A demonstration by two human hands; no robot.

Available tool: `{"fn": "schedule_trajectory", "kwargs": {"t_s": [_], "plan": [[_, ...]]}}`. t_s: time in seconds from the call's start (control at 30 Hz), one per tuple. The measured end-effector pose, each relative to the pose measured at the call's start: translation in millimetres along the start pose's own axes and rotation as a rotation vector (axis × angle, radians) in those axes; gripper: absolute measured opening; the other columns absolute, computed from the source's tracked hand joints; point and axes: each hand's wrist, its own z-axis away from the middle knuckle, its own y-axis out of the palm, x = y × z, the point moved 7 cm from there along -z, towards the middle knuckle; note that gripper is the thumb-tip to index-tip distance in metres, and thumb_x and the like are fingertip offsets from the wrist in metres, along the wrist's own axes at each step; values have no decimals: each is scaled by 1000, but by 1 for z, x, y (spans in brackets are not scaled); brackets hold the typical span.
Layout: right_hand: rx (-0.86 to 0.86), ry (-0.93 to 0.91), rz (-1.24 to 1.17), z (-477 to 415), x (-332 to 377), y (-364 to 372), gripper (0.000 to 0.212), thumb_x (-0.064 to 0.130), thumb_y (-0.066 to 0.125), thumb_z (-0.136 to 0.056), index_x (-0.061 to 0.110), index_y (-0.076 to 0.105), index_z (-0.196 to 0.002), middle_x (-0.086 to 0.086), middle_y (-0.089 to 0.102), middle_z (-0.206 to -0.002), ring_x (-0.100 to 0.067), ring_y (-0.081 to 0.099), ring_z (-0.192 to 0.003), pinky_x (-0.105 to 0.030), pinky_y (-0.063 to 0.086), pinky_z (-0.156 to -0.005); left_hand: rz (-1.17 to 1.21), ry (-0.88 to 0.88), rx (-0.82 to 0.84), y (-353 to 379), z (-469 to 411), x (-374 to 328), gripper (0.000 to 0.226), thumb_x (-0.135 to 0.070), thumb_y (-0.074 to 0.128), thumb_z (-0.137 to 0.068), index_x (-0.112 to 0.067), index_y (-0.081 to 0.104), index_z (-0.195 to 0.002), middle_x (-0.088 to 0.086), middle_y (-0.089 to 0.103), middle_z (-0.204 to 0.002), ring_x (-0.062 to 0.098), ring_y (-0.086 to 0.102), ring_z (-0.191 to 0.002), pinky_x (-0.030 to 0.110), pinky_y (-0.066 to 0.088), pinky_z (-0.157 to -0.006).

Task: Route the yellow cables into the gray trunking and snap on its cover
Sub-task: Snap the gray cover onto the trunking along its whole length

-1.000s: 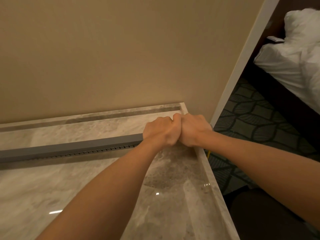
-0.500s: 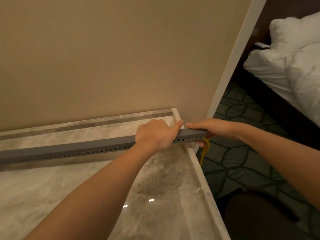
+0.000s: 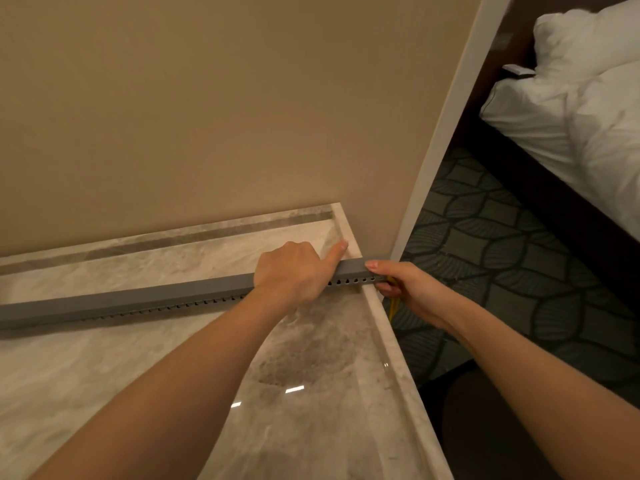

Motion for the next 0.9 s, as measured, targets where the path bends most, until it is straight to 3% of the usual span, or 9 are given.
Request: {"fn": "schedule_trajectory", "kwargs": {"t_s": [0.07, 0.13, 0.23, 0.33, 0.47, 0.57, 0.67, 0.8, 0.9], "plan": [[-23, -31, -37, -1, -1, 1, 45, 44, 57, -80, 25, 45, -41, 7, 35, -46, -7, 31, -47, -25, 28, -59, 26, 2, 32, 0, 2, 1, 56, -49, 10, -94, -31, 46, -133, -1, 42, -69, 16, 38, -59, 28, 19, -46], [-45, -39, -46, -1, 0, 1, 48, 39, 56, -84, 25, 45, -40, 7, 35, -45, -7, 30, -48, -25, 28, -57, 135, -27, 15, -6, 3, -4, 45, -34, 21, -98, -21, 39, -137, 5, 49, -84, 24, 47, -74, 29, 28, -52], [-50, -38, -61, -1, -1, 0, 46, 33, 53, -89, 23, 49, -44, 2, 34, -49, -9, 27, -50, -25, 26, -56, 210, 7, 124, -9, 5, -33, 25, -18, 29, -97, -8, 45, -114, 14, 56, -108, 32, 53, -91, 36, 37, -65], [-28, -24, -90, 0, -2, 1, 41, 25, 48, -92, 21, 55, -52, 1, 31, -51, -8, 25, -49, -26, 22, -54, 299, -55, 228, -4, 2, -53, 37, -18, 25, -96, -5, 58, -86, 12, 70, -89, 29, 66, -76, 34, 46, -75], [21, -13, -123, 0, -2, 0, 34, 19, 47, -91, 18, 51, -57, 3, 33, -48, -7, 25, -46, -26, 21, -52, 335, -196, 180, 1, -6, -54, 61, -33, 14, -98, -10, 61, -67, 4, 67, -62, 22, 66, -61, 31, 41, -75], [18, 0, -193, -3, -7, 0, 26, 23, 52, -80, 18, 51, -55, 5, 34, -46, -6, 26, -43, -25, 22, -51, 273, -227, 90, 5, -10, -53, 73, -48, 8, -97, -8, 67, -84, 8, 71, -78, 24, 66, -77, 35, 43, -84], [-2, 11, -273, -5, -12, 0, 37, 18, 50, -83, 22, 53, -47, 7, 33, -43, -6, 25, -43, -27, 21, -53, 255, -227, 68, 8, -13, -52, 68, -49, 10, -96, -9, 64, -90, 11, 70, -92, 27, 65, -86, 37, 40, -81], [-56, -4, -387, -6, -16, 3, 47, 11, 49, -84, 22, 52, -39, 7, 30, -39, -4, 26, -40, -25, 24, -51, 255, -201, 8, 5, -12, -53, 67, -53, 11, -95, -10, 61, -88, 9, 68, -83, 27, 63, -77, 36, 38, -74], [-129, -16, -429, -5, -20, 4, 56, 4, 45, -87, 20, 52, -33, 8, 31, -37, -6, 26, -42, -26, 25, -53, 251, -179, -15, 3, -9, -55, 65, -51, 11, -96, -15, 64, -106, 4, 55, -72, 22, 52, -67, 35, 34, -71]]}}
